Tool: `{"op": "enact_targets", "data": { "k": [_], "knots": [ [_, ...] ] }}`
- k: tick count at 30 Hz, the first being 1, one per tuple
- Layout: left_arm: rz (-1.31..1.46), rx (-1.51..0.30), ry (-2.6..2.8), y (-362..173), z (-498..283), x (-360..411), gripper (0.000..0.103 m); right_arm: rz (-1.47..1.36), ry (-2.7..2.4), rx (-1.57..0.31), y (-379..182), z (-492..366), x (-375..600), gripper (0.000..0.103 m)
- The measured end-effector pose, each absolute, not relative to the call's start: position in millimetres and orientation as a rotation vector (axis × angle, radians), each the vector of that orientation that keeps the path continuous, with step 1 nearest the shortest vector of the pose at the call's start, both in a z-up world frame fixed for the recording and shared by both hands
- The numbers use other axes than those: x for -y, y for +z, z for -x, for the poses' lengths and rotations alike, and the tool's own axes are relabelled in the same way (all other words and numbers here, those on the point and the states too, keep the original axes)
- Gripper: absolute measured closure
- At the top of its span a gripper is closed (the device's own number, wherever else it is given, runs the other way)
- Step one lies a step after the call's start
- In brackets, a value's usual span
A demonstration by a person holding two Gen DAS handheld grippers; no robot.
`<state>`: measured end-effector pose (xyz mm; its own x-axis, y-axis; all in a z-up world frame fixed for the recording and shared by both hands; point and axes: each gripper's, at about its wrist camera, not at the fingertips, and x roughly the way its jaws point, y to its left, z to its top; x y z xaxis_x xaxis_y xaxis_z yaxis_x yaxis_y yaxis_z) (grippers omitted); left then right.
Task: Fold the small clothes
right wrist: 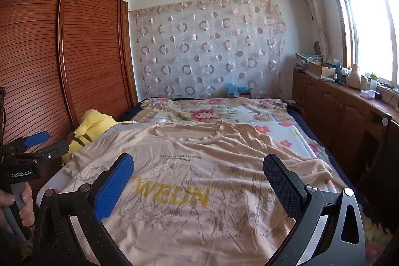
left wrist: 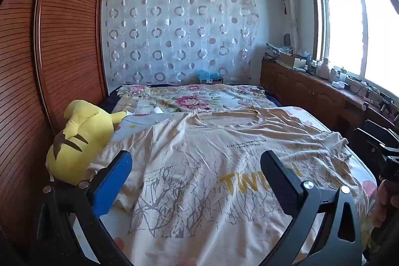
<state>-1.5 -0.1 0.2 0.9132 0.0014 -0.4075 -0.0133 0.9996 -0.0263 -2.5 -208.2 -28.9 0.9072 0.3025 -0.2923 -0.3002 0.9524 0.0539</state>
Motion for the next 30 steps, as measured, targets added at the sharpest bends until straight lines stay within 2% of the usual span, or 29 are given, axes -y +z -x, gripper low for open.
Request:
{"op": "enact_targets", "data": {
  "k": [30],
  "knots": [
    [0.018,-0.426,0.010,5.3,1.6,0.5,0.000,-0.014,0.310,-0.309,-29.8,1.9,207.1,0.000]
  ]
}}
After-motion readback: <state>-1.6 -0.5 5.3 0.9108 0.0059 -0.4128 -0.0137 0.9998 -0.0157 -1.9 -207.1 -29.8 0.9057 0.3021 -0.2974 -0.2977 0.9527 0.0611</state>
